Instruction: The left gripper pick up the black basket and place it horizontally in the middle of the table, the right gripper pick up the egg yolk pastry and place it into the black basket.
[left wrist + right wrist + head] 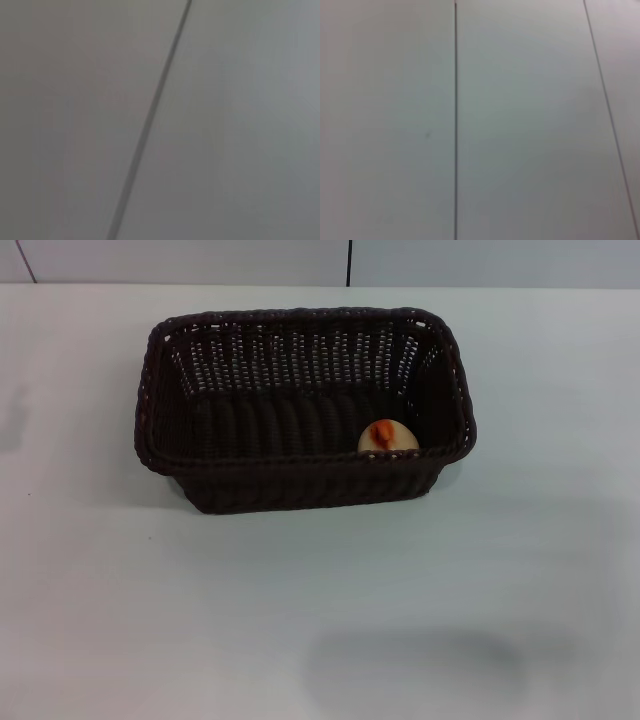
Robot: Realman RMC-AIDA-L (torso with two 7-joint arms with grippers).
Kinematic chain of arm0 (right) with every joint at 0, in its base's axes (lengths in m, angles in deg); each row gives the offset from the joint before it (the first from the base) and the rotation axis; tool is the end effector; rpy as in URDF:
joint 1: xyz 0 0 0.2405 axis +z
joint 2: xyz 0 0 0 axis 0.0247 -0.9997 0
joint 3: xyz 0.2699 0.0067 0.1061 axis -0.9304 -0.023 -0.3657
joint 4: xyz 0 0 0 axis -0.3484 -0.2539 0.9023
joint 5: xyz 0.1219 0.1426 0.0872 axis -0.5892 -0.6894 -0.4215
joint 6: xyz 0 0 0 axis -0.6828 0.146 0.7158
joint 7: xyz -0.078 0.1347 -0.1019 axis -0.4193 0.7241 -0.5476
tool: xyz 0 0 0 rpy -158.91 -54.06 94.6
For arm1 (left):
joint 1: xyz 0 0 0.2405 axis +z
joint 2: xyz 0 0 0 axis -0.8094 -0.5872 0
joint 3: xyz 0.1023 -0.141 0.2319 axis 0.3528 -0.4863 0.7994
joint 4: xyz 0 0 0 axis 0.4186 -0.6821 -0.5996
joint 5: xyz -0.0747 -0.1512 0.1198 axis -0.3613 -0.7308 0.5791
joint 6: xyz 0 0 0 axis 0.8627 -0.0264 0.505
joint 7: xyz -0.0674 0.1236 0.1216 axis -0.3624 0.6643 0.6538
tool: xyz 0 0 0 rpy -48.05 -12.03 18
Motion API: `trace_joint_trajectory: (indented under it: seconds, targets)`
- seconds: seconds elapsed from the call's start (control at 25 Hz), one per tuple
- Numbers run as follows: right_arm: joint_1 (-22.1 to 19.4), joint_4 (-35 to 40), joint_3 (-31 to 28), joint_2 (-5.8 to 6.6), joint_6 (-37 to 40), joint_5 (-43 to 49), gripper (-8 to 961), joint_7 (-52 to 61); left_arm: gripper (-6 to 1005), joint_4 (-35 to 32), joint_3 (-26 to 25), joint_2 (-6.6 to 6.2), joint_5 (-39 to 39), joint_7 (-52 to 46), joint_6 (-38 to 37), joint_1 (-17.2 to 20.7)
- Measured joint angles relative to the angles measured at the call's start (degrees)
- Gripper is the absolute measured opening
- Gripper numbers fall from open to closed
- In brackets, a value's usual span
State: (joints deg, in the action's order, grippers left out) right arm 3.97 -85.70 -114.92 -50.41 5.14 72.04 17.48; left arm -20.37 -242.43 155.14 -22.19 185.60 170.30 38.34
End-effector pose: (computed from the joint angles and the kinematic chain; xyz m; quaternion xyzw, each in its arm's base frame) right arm 0.3239 0.2740 0.0331 -0.4491 0.1622 0.3196 0.8184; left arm -0.3765 0.3366 0.1037 -0.6225 -0.2657 -0.4768 0.5608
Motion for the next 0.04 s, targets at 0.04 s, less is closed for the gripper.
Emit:
trace_joint_trajectory:
  seconds: [0.04]
  targets:
    - [0.2, 0.7, -0.6, -0.02, -0.2, 0.0, 505, 0.7, 420, -3.3, -1.3, 0.05, -1.6, 5.7, -0.6, -0.3]
